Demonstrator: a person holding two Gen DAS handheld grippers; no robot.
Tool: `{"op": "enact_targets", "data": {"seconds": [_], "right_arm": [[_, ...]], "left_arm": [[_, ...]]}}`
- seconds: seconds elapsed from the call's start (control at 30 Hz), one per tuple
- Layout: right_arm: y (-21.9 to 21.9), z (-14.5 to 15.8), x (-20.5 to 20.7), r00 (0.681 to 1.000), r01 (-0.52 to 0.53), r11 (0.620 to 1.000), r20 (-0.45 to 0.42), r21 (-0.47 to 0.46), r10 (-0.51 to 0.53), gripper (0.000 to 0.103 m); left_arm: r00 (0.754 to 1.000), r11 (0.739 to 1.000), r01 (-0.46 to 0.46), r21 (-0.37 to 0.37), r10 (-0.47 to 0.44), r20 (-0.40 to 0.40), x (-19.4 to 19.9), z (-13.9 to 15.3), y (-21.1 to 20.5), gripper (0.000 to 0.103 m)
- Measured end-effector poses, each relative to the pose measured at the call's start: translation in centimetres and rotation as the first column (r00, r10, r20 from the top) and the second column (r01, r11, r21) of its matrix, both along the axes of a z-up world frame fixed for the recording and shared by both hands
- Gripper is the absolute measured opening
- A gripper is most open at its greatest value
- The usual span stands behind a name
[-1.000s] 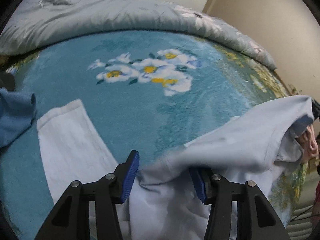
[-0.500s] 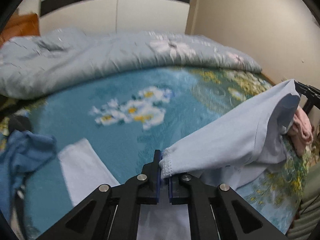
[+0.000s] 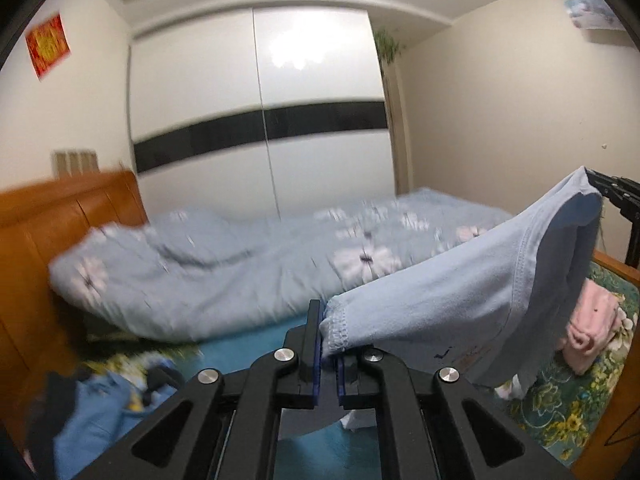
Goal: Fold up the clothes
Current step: 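Lift the T-shirt with both grippers, shake it out and lay it flat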
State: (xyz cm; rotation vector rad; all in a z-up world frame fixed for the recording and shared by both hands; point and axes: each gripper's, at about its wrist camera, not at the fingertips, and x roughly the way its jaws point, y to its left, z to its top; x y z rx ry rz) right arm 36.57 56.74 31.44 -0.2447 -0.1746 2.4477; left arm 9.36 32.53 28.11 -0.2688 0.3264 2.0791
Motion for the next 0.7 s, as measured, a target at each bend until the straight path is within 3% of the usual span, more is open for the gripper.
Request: {"op": "enact_targets", "data": {"seconds": [0.23, 0.43, 0.53, 0.7], "right_arm": [[-6.2, 4.6, 5.3, 0.995, -0.02, 0.992, -0.098, 0.122, 0.032, 0.008], [-7.2, 6.7, 5.3, 0.995, -0.044, 0.983, -0.084, 0.179, 0.06, 0.008], [-5.5, 5.9, 2.6, 0.997, -0.061, 0.989, -0.03, 0.137, 0.066, 0.008], [-0.2, 0.2, -4.8, 0.99, -0.072, 0.997, 0.119, -0.028, 0.075, 0.008]], "left_arm": [[0.991, 0.996, -0.007, 0.084, 0.018, -0.135, 5.5, 5.9, -7.0, 0.006], [0.987, 0.997, -0.018, 0.078, 0.03, -0.156, 5.3, 8.4, -8.6, 0.006], [0.986, 0.998, -0.057, -0.021, 0.053, -0.158, 3.2, 7.1, -5.7, 0.007], [0.995, 0.982, -0.096, -0.164, 0.092, -0.031, -3.2, 0.0, 0.2, 0.007]]}}
